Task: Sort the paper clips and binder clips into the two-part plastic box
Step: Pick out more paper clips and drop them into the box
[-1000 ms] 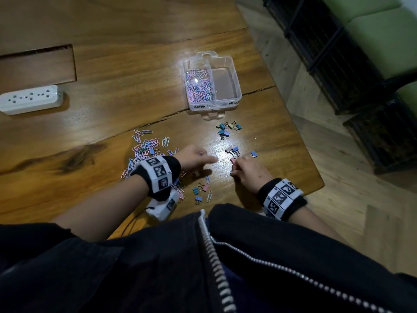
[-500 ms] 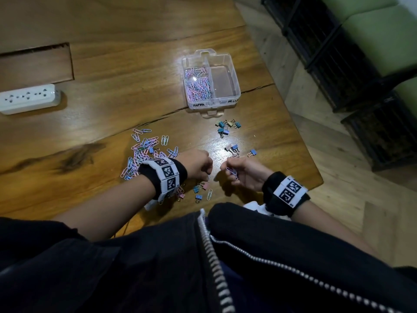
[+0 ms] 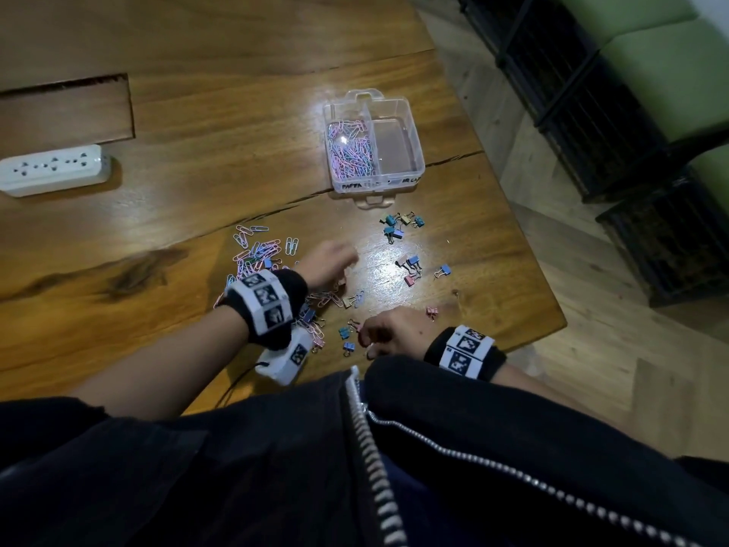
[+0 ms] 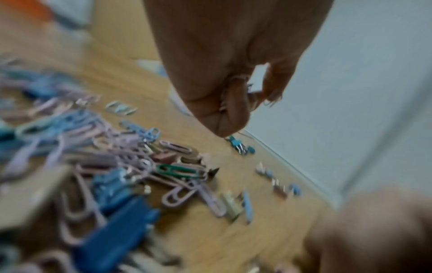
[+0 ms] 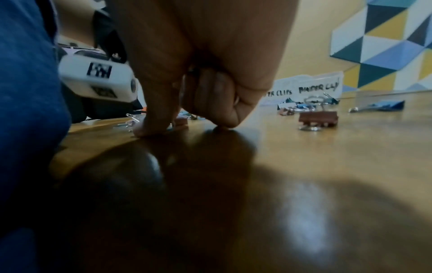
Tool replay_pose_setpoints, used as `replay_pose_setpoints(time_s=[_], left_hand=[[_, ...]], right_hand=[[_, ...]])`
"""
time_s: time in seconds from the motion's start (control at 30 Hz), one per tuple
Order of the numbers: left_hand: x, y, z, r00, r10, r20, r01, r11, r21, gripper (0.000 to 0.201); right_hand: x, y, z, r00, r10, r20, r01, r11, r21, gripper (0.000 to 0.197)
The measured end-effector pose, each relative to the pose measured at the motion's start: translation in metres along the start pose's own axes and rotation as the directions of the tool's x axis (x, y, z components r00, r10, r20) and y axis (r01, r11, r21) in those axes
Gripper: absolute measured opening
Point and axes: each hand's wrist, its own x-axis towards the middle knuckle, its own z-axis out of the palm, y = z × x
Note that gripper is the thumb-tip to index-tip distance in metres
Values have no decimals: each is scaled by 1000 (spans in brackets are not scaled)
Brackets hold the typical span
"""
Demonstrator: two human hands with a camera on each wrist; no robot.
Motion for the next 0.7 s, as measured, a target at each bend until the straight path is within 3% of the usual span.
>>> replay_pose_setpoints(time_s=[0.07, 0.13, 0.17, 0.23, 0.3, 0.33, 0.4, 0.47, 0.5, 0.57, 0.7], left_hand=[[-3, 1, -12, 996, -59, 66, 84, 868, -489, 14], [-5, 1, -19, 991, -56, 125, 124, 751, -649, 13], [-5, 1, -20, 991, -57, 123, 123, 754, -645, 15], [-3, 0, -19, 993, -80, 84, 112, 855, -506, 21], [-3, 1, -14, 993, -114, 20, 115, 977, -179, 27], [-4, 1, -10, 993, -120, -4, 120, 993, 0, 29], [-5, -3, -3, 995, -95, -11, 94, 952, 292, 31], [-8, -8, 3, 999, -33, 1, 28, 843, 537, 30], [-9, -10, 6, 1000, 7, 5, -9, 760, 650, 27], [-10, -13, 8, 997, 80, 16, -62, 612, 789, 18], [-10, -16, 7, 996, 81, 30, -68, 523, 849, 6]], right_hand=[[2, 0, 1, 999, -28, 24, 29, 997, -78, 14], [4, 2, 1, 999, 22, 44, -21, 1000, -18, 10], [6, 4, 0, 997, 71, 42, -75, 990, 116, 10], [7, 7, -8, 979, 197, 45, -195, 867, 459, 16], [7, 9, -20, 963, 256, 79, -232, 646, 727, 17], [8, 10, -25, 963, 252, 99, -220, 517, 827, 20], [13, 11, -34, 966, 240, 94, -168, 308, 936, 24], [20, 10, -40, 963, 260, 70, -134, 235, 963, 23], [24, 9, -41, 958, 278, 64, -141, 266, 953, 23], [29, 3, -42, 947, 319, 32, -180, 445, 877, 25], [41, -2, -36, 959, 268, -91, -190, 848, 494, 17]])
